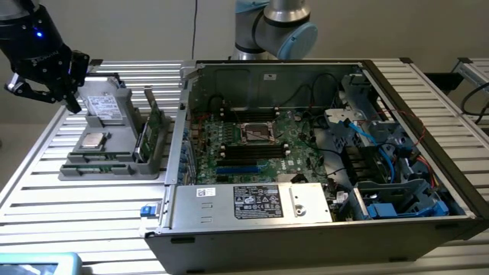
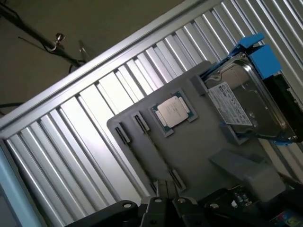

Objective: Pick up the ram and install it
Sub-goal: 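Pick up the ram and move it above insertion slot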

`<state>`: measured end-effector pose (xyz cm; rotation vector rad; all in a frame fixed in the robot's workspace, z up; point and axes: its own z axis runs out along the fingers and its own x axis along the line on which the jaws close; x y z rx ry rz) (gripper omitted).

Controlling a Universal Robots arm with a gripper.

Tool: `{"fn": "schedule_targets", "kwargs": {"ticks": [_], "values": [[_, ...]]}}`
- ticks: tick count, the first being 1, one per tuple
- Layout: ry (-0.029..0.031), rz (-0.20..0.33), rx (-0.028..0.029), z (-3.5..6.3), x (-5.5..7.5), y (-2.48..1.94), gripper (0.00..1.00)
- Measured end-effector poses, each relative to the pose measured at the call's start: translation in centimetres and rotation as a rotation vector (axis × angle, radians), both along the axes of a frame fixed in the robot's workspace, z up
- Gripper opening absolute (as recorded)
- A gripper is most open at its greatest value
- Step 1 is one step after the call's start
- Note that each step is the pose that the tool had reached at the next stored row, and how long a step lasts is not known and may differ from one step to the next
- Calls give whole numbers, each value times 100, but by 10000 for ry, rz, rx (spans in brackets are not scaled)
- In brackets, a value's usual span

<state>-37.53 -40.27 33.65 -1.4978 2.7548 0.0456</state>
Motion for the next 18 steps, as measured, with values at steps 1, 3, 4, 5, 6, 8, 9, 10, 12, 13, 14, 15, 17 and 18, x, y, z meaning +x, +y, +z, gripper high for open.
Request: {"fn": "schedule_targets", "kwargs": {"ticks": [1, 3, 4, 5, 6, 8, 9, 10, 12, 13, 14, 15, 17, 18], "values": [[0, 181, -3, -1, 0, 0, 11], [0, 553, -11, -3, 0, -1, 11], [-1, 737, -15, -5, 1, -1, 11], [-1, 918, -19, -6, 1, -1, 11], [-1, 1097, -23, -7, 0, 0, 11], [-1, 1457, -33, -9, 0, 0, 11], [-1, 1635, -38, -10, 0, 0, 11], [-1, 1822, -44, -10, 0, 0, 11], [-1, 2180, -56, -12, 0, 0, 11], [-1, 2367, -64, -13, 0, 0, 11], [1, 2545, -74, -13, 0, 0, 11], [1, 2726, -83, -14, 0, 0, 11], [2, 3091, -110, -15, 0, 0, 11], [3, 3271, -125, -16, 0, 0, 11]]}}
